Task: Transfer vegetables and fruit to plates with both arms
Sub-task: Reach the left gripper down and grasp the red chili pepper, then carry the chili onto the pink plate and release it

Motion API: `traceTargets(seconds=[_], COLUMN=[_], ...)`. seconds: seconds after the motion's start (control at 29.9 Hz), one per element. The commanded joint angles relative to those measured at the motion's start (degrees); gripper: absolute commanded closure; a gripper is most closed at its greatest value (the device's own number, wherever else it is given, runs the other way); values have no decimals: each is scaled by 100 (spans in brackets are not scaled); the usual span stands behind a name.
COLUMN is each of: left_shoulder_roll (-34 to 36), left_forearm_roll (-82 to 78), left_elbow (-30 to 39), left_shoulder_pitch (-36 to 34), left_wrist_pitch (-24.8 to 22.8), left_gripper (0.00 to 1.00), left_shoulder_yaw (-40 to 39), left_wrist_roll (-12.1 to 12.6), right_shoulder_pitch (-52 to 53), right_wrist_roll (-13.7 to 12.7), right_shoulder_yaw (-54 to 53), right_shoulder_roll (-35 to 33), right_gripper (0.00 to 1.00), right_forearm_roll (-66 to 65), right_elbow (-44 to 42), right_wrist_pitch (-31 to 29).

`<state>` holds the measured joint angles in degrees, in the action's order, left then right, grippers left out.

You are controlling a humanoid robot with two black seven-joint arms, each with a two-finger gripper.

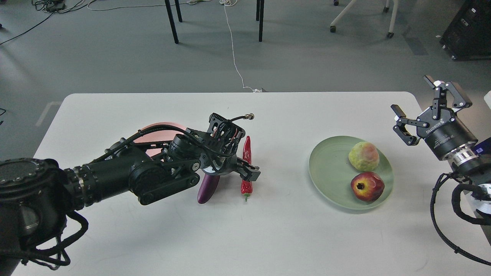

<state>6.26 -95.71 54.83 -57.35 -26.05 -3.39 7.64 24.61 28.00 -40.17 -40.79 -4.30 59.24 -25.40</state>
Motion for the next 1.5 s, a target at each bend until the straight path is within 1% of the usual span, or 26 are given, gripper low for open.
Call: traceTargets(seconds=[0.0,0.07,0.1,0.13,0.17,0.2,0.23,0.27,0.3,0.37,0.4,0.5,0.63,0.73,0.87,0.9,1.0,1.14,1.2,1.27,1.34,1.4,1.47], left_shoulder_roll=[-90,-134,-143,-143,-143,-143,-151,-151,-151,-151,-177,-301,-283,-187,436,672,1376,2193,2501,2661,2696,2714,2696], left_forearm_roll=[-1,-1,-1,-1,-1,-1,-1,8,25,43,52,70,289,666,896,896,861,834,825,834,843,878,878], left_elbow=[-87,-148,-149,-157,-149,-149,-157,-149,-149,-149,-149,-114,-8,124,299,361,423,353,283,55,-148,-254,-289], left_shoulder_pitch=[13,31,40,40,40,40,40,48,40,48,48,40,-13,-232,-514,-549,-541,-383,-234,-110,-31,48,66], left_wrist_pitch=[12,12,12,12,12,12,12,12,12,12,30,39,65,65,48,39,21,56,65,100,223,354,390], left_gripper=[22,28,34,43,54,66,75,78,79,88,91,92,92,92,91,91,90,89,88,86,83,74,54], left_shoulder_yaw=[6,6,-3,-3,5,-3,-3,-3,-3,-12,-12,-38,-118,-249,-328,-328,-267,-153,-118,-118,-118,-118,-118], left_wrist_roll=[-9,-9,0,0,26,70,158,245,281,308,317,317,325,308,185,115,-218,-509,-641,-764,-852,-931,-984], right_shoulder_pitch=[0,-8,-8,-8,-17,-17,-17,-17,-17,-17,-17,-26,-17,-17,-26,-26,-44,-44,-44,-44,-44,-44,-44], right_wrist_roll=[0,0,0,0,0,0,0,0,0,0,0,0,0,0,0,0,0,0,0,0,0,0,0], right_shoulder_yaw=[-8,-8,-8,-8,-8,-8,-8,-8,-8,-8,-8,-8,-8,0,1,9,9,18,18,27,27,27,27], right_shoulder_roll=[1,1,1,1,1,1,1,1,1,1,1,1,1,1,1,1,1,10,19,19,19,19,19], right_gripper=[2,2,2,2,2,2,2,2,2,2,2,2,2,2,2,2,2,2,2,2,2,2,2], right_forearm_roll=[-1,-1,-1,-1,-1,-1,-1,-1,-1,-1,-9,-9,-9,-9,-9,-18,-18,-18,-18,-18,-18,-27,-27], right_elbow=[-9,0,0,0,0,0,-9,-9,0,0,0,0,0,-9,-9,-9,-9,-9,-9,-9,-9,-17,-17], right_wrist_pitch=[0,0,0,0,0,0,0,0,0,0,0,0,0,8,8,0,0,0,0,0,0,0,0])
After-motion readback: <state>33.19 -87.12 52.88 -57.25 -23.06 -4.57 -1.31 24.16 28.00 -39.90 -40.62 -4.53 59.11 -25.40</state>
